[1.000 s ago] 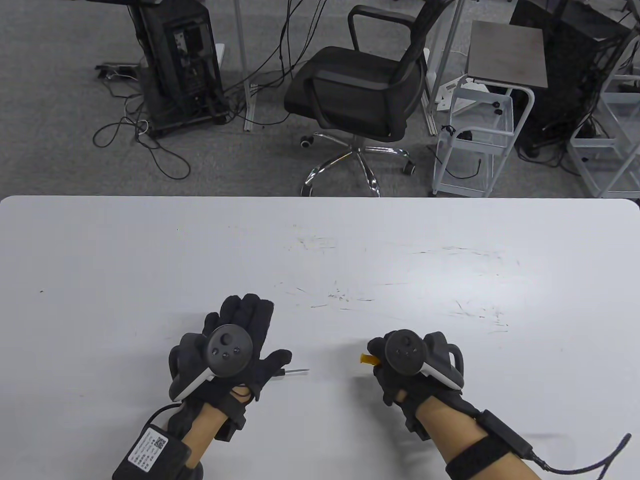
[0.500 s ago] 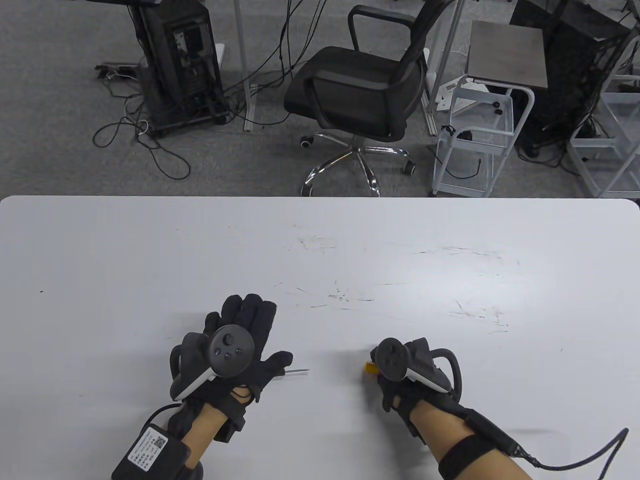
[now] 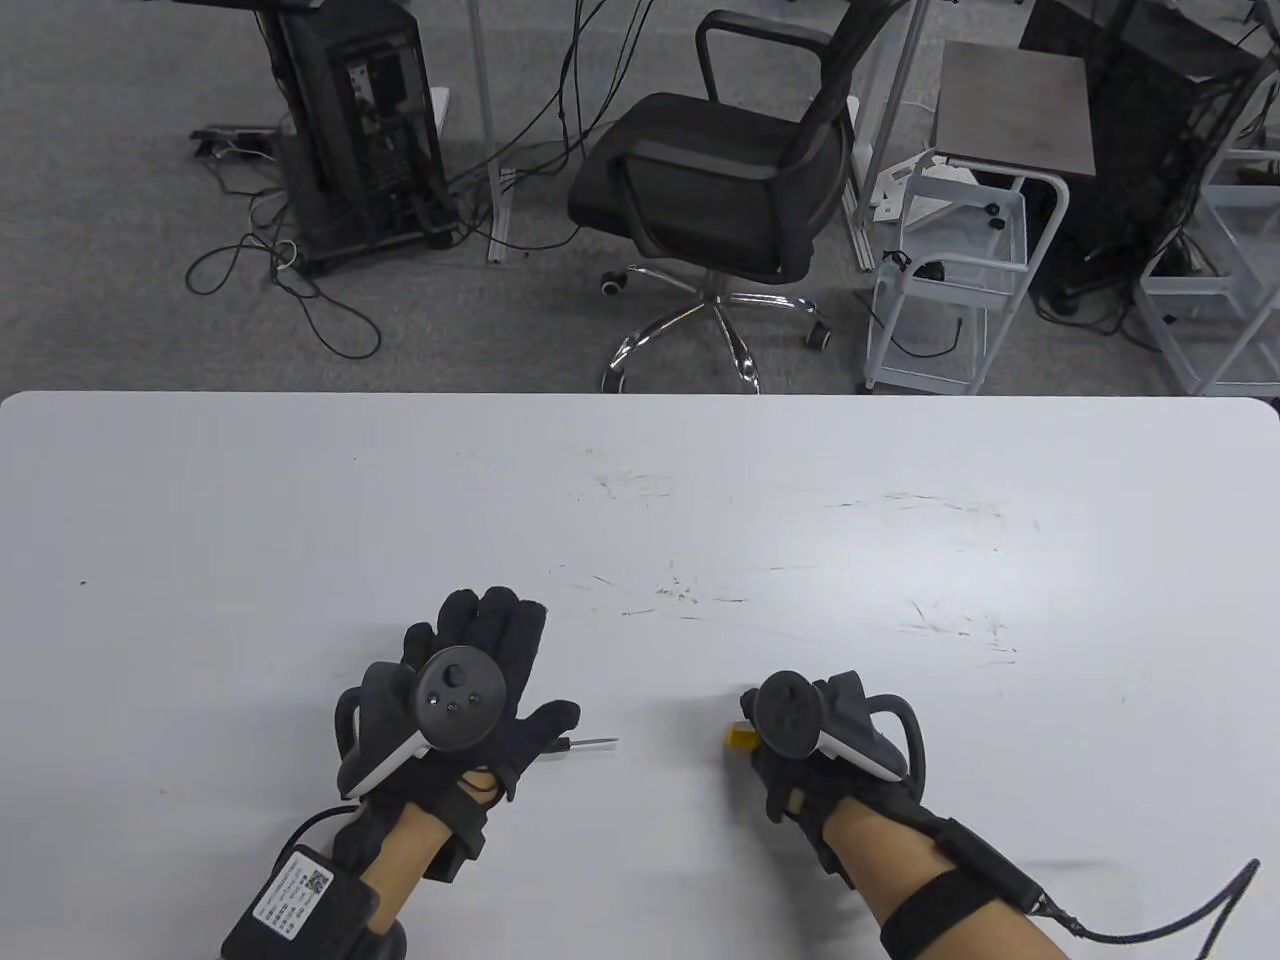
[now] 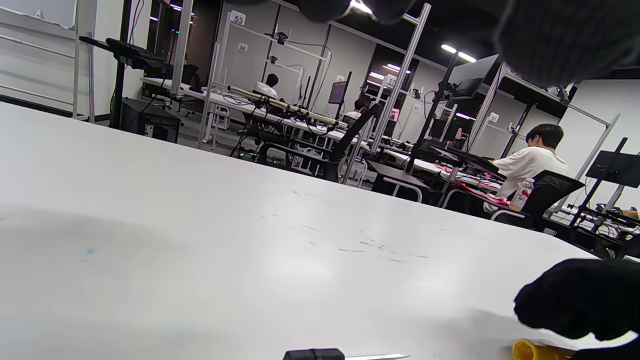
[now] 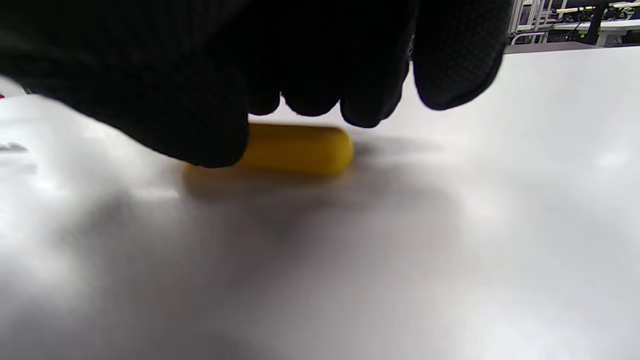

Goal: Separate screwdriver from screwdriver handle

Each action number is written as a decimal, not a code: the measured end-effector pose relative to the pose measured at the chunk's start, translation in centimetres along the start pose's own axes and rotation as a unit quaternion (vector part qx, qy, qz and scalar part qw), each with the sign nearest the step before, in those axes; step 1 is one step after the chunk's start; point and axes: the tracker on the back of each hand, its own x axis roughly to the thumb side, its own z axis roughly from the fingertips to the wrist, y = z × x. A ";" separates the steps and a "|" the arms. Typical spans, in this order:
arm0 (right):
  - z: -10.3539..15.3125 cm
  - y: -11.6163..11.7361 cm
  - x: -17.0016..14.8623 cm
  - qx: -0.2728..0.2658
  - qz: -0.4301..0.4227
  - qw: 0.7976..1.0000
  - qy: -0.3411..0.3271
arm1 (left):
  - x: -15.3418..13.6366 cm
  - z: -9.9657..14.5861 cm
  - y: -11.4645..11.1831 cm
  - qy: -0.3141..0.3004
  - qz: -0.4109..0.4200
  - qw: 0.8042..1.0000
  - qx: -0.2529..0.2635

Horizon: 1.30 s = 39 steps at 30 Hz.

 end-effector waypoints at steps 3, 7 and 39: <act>0.8 -2.0 0.1 -0.025 -0.019 0.999 -0.005 | -0.1 0.0 0.1 0.001 0.000 1.000 -0.001; 2.0 -4.9 -0.4 -0.098 -0.059 0.993 -0.021 | -0.2 -0.1 0.1 0.004 -0.001 1.000 -0.003; 5.1 -8.7 -1.6 -0.194 -0.147 0.966 -0.081 | -0.8 -0.6 -0.2 0.009 -0.018 0.999 -0.031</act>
